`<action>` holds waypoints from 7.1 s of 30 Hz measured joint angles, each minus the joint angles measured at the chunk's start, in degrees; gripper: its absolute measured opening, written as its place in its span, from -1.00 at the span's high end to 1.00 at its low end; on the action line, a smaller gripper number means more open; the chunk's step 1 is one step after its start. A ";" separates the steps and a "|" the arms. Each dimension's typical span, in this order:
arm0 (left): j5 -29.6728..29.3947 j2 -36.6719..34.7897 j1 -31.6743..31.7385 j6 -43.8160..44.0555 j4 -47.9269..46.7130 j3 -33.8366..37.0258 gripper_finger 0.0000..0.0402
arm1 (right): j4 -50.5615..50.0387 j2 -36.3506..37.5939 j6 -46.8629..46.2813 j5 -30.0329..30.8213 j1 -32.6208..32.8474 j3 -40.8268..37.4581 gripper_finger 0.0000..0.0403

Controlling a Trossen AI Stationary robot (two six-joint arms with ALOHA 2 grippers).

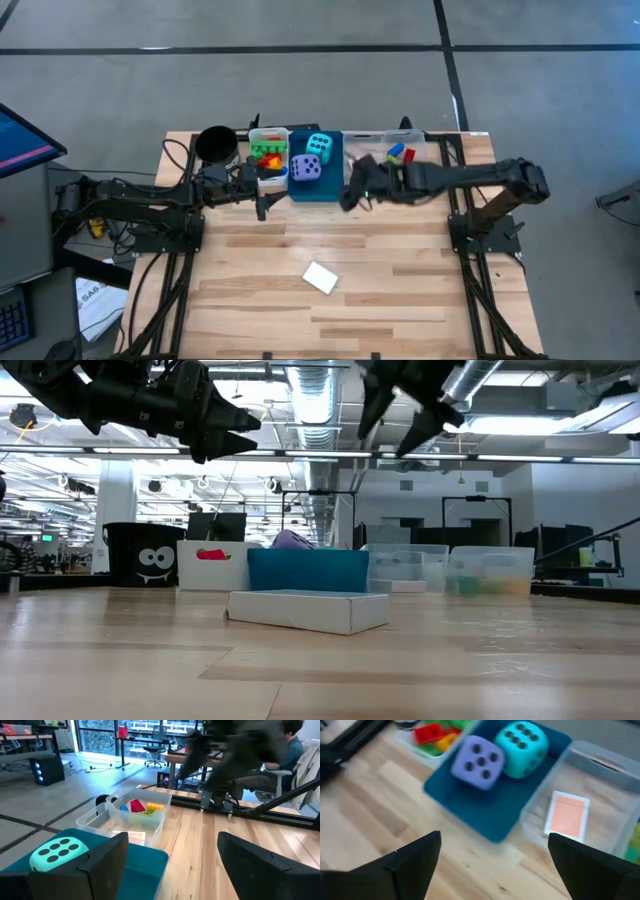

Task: Pick & Place Toys
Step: Put the white game card into the left transparent bin

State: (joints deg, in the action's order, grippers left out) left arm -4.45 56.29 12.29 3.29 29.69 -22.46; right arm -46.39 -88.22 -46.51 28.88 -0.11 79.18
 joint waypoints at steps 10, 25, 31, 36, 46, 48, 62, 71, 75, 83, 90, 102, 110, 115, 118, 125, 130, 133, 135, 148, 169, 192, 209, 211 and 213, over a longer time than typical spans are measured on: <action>0.11 -0.01 -0.27 0.00 0.03 0.00 -0.49 | 5.55 -0.11 0.48 19.88 17.47 -0.02 -0.80; 0.38 -0.01 -0.44 4.00 1.44 0.00 -0.49 | 8.07 -10.79 9.92 43.24 30.88 -0.04 -0.80; 0.39 0.00 -0.44 6.11 1.31 0.00 -0.49 | 9.96 -17.28 10.53 42.49 29.95 -0.08 -0.80; 0.39 0.00 -0.80 6.69 -0.30 0.00 -0.49 | 16.15 -21.44 11.01 37.56 28.76 0.02 -0.80; 0.42 0.00 -1.66 7.69 -9.01 0.00 -0.49 | 49.36 -27.54 40.00 18.88 25.00 -0.11 -0.80; 0.42 0.00 -1.66 7.69 -10.32 0.00 -0.49 | 50.58 -27.21 41.70 18.57 24.66 0.00 -0.80; -0.13 0.00 -1.62 5.16 -8.72 0.00 -0.49 | 35.97 -19.94 23.53 23.65 28.71 -12.05 -0.80; -0.15 0.00 -1.62 4.55 -5.05 -0.02 -0.49 | 42.59 -3.74 3.93 26.96 30.93 -37.39 -0.80; -0.17 0.00 -1.62 4.50 -5.17 -0.02 -0.49 | 80.37 -1.59 19.89 17.54 31.64 -49.48 -0.80; -0.20 0.00 -1.62 4.61 -5.29 -0.02 -0.49 | 121.95 -14.69 29.94 2.87 29.94 -58.24 -0.80; -0.20 0.00 -1.62 4.66 -8.04 -0.02 -0.49 | 122.56 -24.87 26.87 -1.11 26.41 -53.15 -0.80; 3.36 0.00 -1.62 4.68 -9.03 -0.02 -0.49 | 115.01 -27.19 33.40 -1.94 24.67 -45.68 -0.80; 18.94 0.54 -4.67 3.23 -8.94 -0.02 -0.49 | 113.04 -27.17 31.48 -1.54 24.80 -45.70 -0.80; 15.42 5.40 -12.95 -1.77 -6.60 0.00 -0.49 | 111.43 -27.17 31.48 2.48 24.31 -45.70 -0.80; 10.92 9.59 -17.15 -1.75 -2.83 -0.02 -0.49 | 111.38 -27.17 30.52 2.69 23.34 -45.70 -0.80; 7.60 18.06 -23.02 -3.08 0.74 -0.02 -0.49 | 108.31 -27.17 25.94 2.54 22.12 -45.69 -0.80; 7.37 23.91 -25.47 -7.32 3.11 -0.02 -0.49 | 106.06 -27.17 22.98 2.50 22.11 -45.70 -0.80; 7.36 27.45 -26.28 -10.35 6.12 -0.01 -0.49 | 105.73 -27.17 21.61 2.49 22.11 -45.70 -0.80; 6.95 29.91 -26.40 -11.09 9.13 -0.02 -0.49 | 105.41 -27.17 20.59 2.49 22.11 -45.70 -0.80; 6.34 40.96 -26.38 -18.03 15.35 -2.16 -0.55 | 99.15 -27.17 13.39 2.54 22.20 -45.70 -0.80; 6.38 43.93 -26.38 -17.91 10.58 -7.41 -0.83 | 98.90 -27.11 11.98 2.62 22.20 -45.68 -0.80; 10.22 52.19 -26.36 -17.69 8.59 -13.70 -0.83 | 99.14 -27.13 11.95 2.58 22.20 -45.70 -0.80; 10.65 52.00 -26.10 -16.54 7.67 -13.66 -0.30 | 99.17 -27.15 11.92 2.56 22.18 -45.70 -0.80; 10.32 52.00 -26.10 -16.44 7.86 -13.64 -0.32 | 99.17 -27.15 11.94 2.56 22.18 -45.70 -0.80; 10.16 52.03 -26.10 -16.35 8.34 -13.55 -0.35 | 99.18 -27.15 11.85 2.58 22.18 -45.70 -0.80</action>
State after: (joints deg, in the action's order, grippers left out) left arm 5.71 108.32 -13.80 -13.06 38.03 -36.01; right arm 52.79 -115.37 -34.66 31.46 22.06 33.47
